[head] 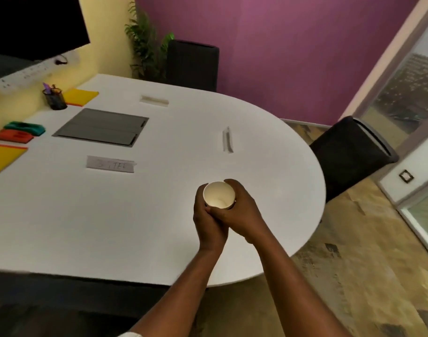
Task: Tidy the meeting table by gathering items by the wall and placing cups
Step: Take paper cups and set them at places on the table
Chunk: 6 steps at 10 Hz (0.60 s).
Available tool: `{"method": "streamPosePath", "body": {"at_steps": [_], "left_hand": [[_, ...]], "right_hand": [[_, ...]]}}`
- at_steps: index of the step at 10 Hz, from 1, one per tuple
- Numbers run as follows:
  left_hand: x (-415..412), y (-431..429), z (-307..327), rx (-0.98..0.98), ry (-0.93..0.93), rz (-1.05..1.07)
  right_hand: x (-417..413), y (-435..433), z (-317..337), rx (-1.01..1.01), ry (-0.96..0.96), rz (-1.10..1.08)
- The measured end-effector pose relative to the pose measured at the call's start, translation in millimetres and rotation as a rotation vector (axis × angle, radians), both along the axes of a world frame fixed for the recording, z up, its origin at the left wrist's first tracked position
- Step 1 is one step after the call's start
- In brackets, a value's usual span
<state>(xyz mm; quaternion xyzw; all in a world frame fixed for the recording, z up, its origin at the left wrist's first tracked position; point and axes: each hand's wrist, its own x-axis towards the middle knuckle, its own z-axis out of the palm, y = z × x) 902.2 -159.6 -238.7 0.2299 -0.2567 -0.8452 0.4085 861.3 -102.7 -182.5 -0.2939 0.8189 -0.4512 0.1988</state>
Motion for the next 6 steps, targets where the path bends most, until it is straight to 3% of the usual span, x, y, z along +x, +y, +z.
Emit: {"method": "streamPosePath", "body": {"at_steps": [1,4,6], "left_hand": [[-9,-17,-5,-0.001,-0.031,0.057],[-44,-68,-27,-0.250,-0.476,0.371],[-78,-83,-22,-0.553,-0.777,0.473]], "right_hand": [[-15,-16,-6,-0.029,-0.018,0.049],[-74,-83,-28,-0.080,-0.031,0.334],[-123,-115,-27,-0.111,0.022,0.500]]}}
